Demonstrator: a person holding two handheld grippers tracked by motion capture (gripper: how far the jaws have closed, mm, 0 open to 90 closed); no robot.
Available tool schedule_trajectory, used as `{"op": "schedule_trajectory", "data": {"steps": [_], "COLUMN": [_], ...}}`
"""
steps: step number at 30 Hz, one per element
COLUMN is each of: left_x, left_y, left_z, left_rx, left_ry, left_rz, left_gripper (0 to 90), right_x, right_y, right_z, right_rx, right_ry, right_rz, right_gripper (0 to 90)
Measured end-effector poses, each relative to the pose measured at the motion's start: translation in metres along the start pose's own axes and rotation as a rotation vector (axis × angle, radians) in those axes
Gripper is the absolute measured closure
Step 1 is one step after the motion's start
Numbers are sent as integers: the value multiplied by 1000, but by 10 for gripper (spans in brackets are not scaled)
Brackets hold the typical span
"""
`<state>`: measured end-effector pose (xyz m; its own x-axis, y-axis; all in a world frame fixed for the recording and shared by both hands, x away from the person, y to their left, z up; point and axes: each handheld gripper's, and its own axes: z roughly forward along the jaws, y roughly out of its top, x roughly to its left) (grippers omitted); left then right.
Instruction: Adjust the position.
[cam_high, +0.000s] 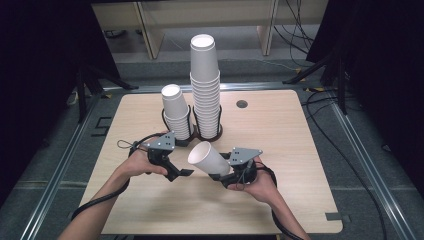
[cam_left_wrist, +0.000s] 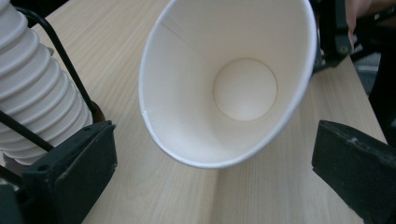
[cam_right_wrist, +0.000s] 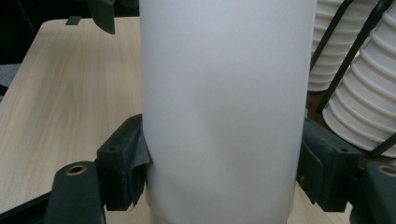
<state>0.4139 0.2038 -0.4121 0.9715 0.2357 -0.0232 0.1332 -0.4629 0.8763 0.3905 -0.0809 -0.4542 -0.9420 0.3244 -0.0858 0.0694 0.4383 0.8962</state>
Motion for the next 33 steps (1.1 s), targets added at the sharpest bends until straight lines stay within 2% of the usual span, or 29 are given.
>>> {"op": "schedule_trajectory", "data": {"steps": [1, 4, 5, 6, 9, 11, 13, 14, 15, 20, 23, 24, 27, 29, 33], "left_x": [0, 0, -1, -1, -3, -4, -4, -4, -3, -3, -2, -2, -1, -2, -1], "left_y": [-2, -8, -10, -12, -16, -17, -17, -16, -16, -13, -11, -10, -9, -9, -8], "left_z": [1, 5, 5, 8, 12, 14, 17, 17, 18, 21, 25, 24, 27, 27, 28], "left_rx": [-15, -69, -69, -89, -92, -86, -99, -89, -95, -97, -112, -94, -105, -105, -109], "left_ry": [0, -9, -4, -12, -8, -3, -17, -1, -12, -3, -8, -1, -15, -9, -13], "left_rz": [-17, -75, -80, -96, -117, -120, -128, -128, -123, -133, -140, -131, -134, -139, -139], "left_gripper": [0, 0, 0, 0, 0, 0, 0, 0, 0, 0, 0, 0, 0, 0, 0], "right_x": [1, 2, 1, 1, 2, 1, 1, 1, 1, 1, 0, 1, 1, 1, 2], "right_y": [0, -1, -1, -2, -2, -2, -2, -2, -2, -2, -2, -1, -1, -1, -1], "right_z": [0, 1, 1, 1, 2, 2, 3, 3, 3, 4, 4, 4, 5, 6, 7], "right_rx": [-1, -16, -19, -25, -25, -30, -33, -33, -28, -31, -37, -33, -33, -33, -32], "right_ry": [6, -1, -7, -4, -1, -11, -11, -12, -7, -8, -14, -13, -6, -7, 7], "right_rz": [18, 17, 6, 12, 25, 14, 19, 18, 24, 30, 10, 12, 19, 10, 24], "right_gripper": [269, 268, 268, 268, 267, 267, 267, 267, 267, 266, 267, 266, 266, 266, 266]}}
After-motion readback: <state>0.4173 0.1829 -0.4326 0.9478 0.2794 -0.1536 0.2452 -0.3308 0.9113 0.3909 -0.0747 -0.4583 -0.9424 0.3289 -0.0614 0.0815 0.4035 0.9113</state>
